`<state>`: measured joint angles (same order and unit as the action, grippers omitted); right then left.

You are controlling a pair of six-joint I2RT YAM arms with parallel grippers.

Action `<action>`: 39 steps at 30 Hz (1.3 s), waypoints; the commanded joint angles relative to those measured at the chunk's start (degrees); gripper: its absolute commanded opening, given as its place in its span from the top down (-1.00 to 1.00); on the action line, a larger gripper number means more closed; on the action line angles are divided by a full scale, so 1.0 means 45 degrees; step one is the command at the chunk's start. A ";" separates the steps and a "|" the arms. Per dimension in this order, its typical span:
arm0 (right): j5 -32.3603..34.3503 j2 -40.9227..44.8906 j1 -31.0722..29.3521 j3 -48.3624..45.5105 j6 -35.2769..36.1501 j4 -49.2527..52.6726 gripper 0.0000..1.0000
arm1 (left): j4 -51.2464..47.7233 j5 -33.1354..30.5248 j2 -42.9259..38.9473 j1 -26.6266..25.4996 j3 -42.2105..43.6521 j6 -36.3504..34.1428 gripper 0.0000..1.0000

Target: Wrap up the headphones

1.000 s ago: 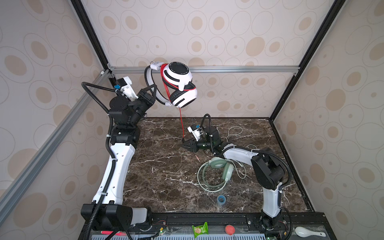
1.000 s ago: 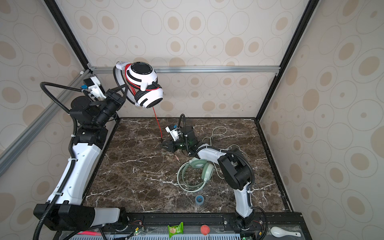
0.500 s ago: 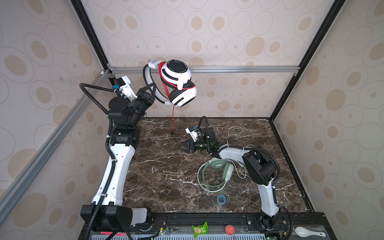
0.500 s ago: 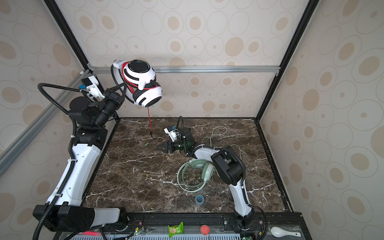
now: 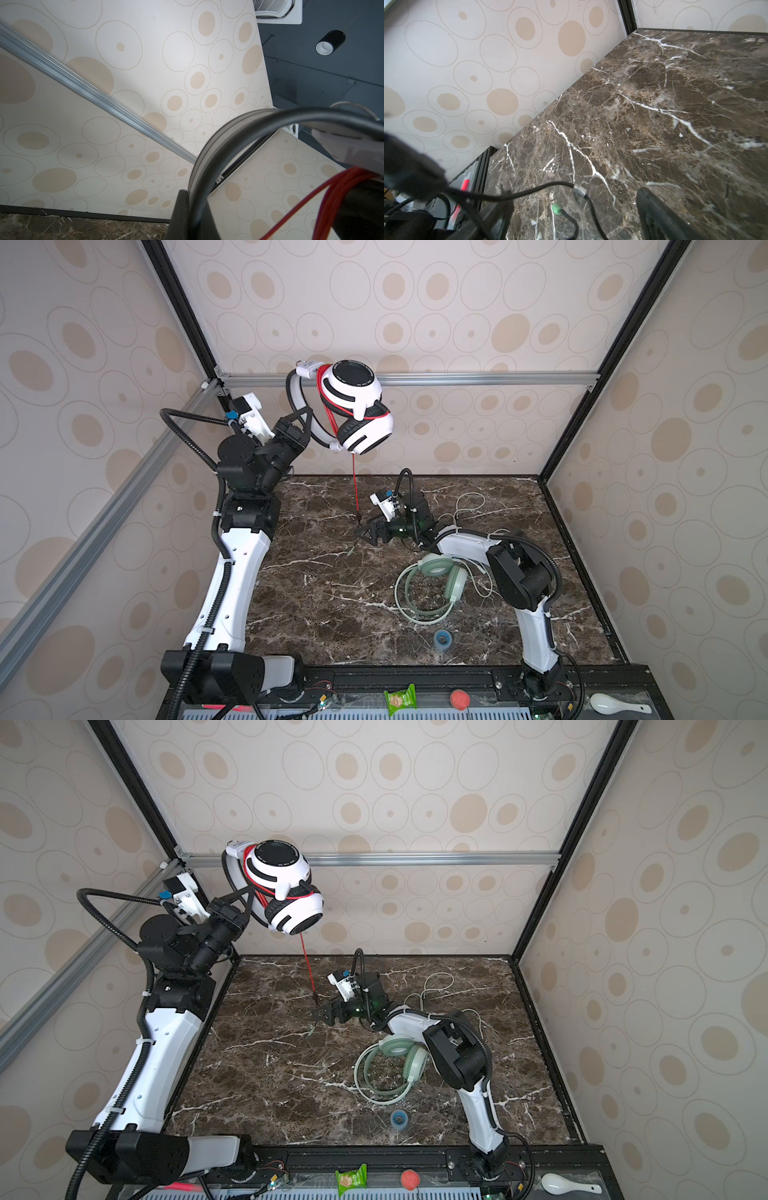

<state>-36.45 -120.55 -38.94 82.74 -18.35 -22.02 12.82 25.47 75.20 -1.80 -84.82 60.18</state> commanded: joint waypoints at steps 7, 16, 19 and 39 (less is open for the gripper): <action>0.0043 -0.0324 -0.0136 0.0914 0.0897 0.0776 -0.87 | 0.1844 0.0257 -0.0354 -0.0198 0.0002 0.1348 1.00; 0.0104 -0.1390 -0.0132 0.2198 0.0244 0.0528 -0.54 | 0.1718 0.0257 -0.0381 -0.0224 -0.0151 0.1488 1.00; 0.0060 -0.1690 -0.0124 0.2667 0.0114 0.0460 -0.48 | 0.1576 0.0259 -0.0387 -0.0248 -0.0243 0.1469 1.00; 0.0448 -0.2133 -0.0224 0.3196 -0.0230 0.0203 0.68 | 0.1092 -0.0330 -0.0421 -0.0283 -0.0421 0.1627 1.00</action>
<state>-34.63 -129.27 -39.53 97.38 -19.92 -21.58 14.13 26.26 75.20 -2.74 -83.83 64.31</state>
